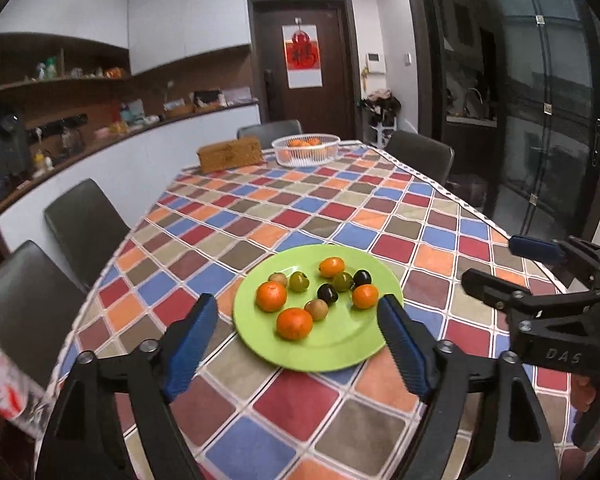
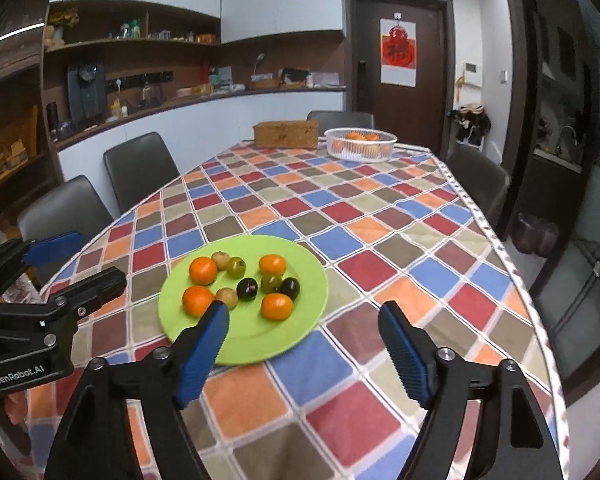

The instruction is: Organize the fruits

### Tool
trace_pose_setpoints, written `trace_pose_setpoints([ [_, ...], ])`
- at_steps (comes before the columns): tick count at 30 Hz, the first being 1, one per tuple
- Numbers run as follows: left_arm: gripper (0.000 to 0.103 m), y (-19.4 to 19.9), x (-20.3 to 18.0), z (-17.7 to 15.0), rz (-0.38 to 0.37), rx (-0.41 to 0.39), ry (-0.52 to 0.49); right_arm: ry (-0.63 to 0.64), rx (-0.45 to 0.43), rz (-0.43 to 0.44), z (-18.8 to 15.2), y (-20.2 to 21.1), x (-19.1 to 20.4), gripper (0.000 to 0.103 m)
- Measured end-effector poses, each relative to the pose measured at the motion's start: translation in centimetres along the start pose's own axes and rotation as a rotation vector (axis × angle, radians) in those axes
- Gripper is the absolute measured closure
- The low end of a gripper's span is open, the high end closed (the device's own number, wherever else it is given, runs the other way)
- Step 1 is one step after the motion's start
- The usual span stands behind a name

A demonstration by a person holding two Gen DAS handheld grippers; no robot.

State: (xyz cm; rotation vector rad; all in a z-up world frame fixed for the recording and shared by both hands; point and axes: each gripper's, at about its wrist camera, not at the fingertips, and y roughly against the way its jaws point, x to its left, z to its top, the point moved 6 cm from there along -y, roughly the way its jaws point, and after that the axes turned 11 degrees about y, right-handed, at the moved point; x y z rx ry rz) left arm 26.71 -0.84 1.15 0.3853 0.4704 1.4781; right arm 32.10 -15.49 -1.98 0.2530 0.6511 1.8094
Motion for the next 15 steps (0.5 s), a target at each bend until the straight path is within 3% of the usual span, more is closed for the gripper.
trace_pose_setpoints([
  [8, 0.006, 5.4, 0.0, -2.1, 0.002, -0.028, 0.053, -0.022, -0.026, -0.024, -1.8, 5.8, 0.7, 0.02],
  [15, 0.004, 8.2, -0.5, -3.8, -0.005, -0.03, 0.071, -0.01, -0.036, -0.037, -3.9, 9.4, 1.7, 0.02],
])
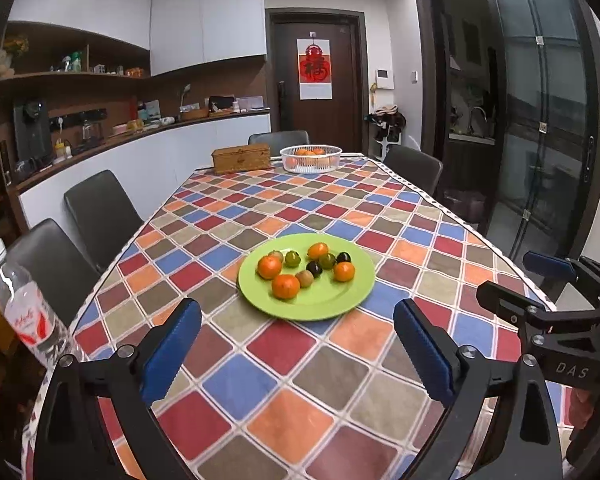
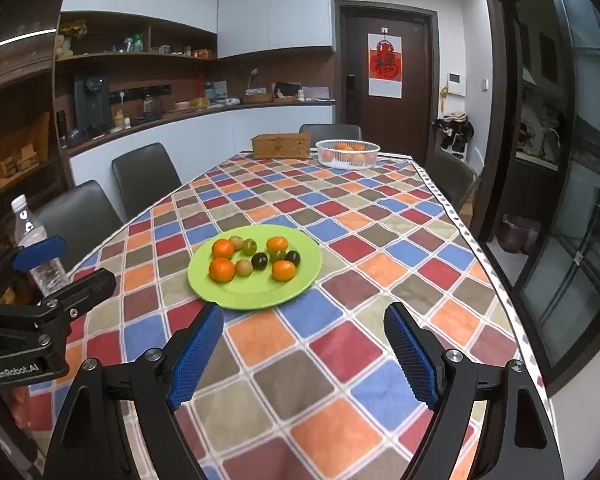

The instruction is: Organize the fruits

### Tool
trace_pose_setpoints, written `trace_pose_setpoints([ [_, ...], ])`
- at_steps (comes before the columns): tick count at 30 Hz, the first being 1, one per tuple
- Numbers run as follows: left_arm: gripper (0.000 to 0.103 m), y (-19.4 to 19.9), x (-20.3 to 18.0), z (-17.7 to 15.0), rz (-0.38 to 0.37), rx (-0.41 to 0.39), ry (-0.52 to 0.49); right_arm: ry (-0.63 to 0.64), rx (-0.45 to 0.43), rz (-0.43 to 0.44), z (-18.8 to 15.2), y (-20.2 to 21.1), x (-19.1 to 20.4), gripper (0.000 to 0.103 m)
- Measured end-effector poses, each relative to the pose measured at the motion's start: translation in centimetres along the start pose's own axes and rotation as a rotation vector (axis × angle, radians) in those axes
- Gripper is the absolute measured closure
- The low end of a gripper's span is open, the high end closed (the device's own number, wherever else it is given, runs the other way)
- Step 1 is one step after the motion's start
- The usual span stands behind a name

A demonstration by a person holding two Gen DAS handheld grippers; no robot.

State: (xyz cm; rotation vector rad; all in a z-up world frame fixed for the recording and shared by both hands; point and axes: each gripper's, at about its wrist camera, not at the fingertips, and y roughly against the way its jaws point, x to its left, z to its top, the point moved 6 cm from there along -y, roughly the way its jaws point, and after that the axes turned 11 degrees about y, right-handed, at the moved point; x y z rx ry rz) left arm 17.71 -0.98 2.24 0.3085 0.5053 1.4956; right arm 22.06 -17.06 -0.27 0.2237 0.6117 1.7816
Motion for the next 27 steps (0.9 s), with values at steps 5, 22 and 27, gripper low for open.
trace_pose_setpoints([
  [5, 0.004, 1.5, -0.3, -0.7, -0.002, -0.007, 0.004, 0.014, -0.006, -0.016, -0.8, 1.6, 0.4, 0.02],
  [22, 0.003, 4.4, -1.3, -1.3, -0.013, -0.045, -0.006, -0.006, -0.046, -0.046, -2.2, 5.5, 0.1, 0.02],
  [27, 0.003, 4.8, -1.4, -1.6, -0.022, -0.038, -0.002, -0.005, -0.053, -0.057, -2.3, 6.1, -0.1, 0.02],
])
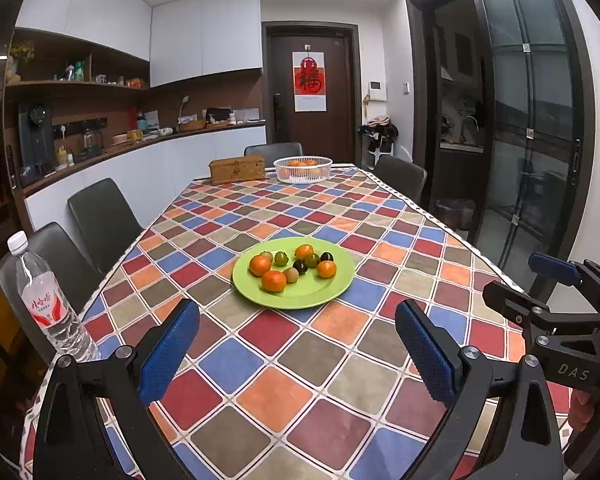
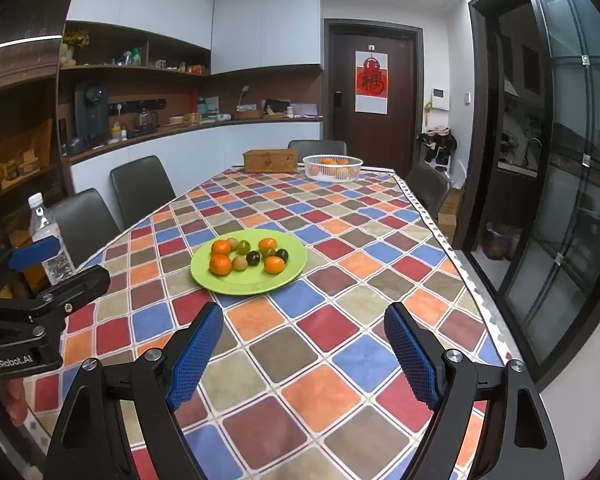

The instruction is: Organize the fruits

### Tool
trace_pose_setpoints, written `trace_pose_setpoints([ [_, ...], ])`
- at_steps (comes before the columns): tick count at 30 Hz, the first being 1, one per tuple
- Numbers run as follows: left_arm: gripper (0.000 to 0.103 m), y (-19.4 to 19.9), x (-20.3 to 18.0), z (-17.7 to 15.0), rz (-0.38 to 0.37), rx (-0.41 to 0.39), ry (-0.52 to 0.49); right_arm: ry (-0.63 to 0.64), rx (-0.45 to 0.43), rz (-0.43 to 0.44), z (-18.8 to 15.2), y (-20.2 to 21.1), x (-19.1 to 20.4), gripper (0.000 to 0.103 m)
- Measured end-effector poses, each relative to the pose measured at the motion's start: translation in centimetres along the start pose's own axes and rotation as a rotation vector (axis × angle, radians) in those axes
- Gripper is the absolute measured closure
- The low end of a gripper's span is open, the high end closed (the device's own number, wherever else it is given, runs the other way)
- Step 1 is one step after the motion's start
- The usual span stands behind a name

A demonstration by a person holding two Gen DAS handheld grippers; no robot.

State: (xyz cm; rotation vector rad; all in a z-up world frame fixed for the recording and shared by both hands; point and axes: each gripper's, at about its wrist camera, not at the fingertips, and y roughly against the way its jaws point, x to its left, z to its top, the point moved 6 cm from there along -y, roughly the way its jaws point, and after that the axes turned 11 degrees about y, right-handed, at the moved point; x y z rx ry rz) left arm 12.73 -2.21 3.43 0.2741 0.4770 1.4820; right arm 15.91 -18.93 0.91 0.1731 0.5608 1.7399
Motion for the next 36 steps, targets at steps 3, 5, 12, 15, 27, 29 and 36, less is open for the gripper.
trace_pose_setpoints([
  [3, 0.0, 0.1, 0.1, -0.1, -0.008, 0.003, 0.005, 0.006, -0.002, -0.007, -0.1, 0.3, 0.0, 0.02],
  [5, 0.0, 0.3, 0.1, -0.2, -0.009, 0.005, 0.007, 0.006, -0.002, -0.008, -0.1, 0.3, 0.0, 0.02],
  [12, 0.0, 0.7, 0.1, -0.5, -0.039, 0.01, 0.017, 0.01, -0.002, -0.007, -0.2, 0.4, 0.1, 0.02],
  [15, 0.0, 0.7, 0.1, -0.7, -0.041, 0.01, 0.017, 0.012, 0.001, -0.008, -0.5, 0.6, 0.1, 0.02],
  [27, 0.0, 0.8, 0.4, -1.3, -0.035, 0.016, 0.026, 0.013, 0.014, -0.003, -1.0, 0.5, 0.5, 0.02],
  [29, 0.0, 0.8, 0.4, -1.4, -0.034, 0.017, 0.027, 0.013, 0.017, -0.004, -1.1, 0.5, 0.5, 0.02],
  [36, 0.0, 0.9, 0.6, -1.7, -0.029, 0.024, 0.033, 0.012, 0.028, -0.003, -1.5, 0.2, 0.7, 0.02],
])
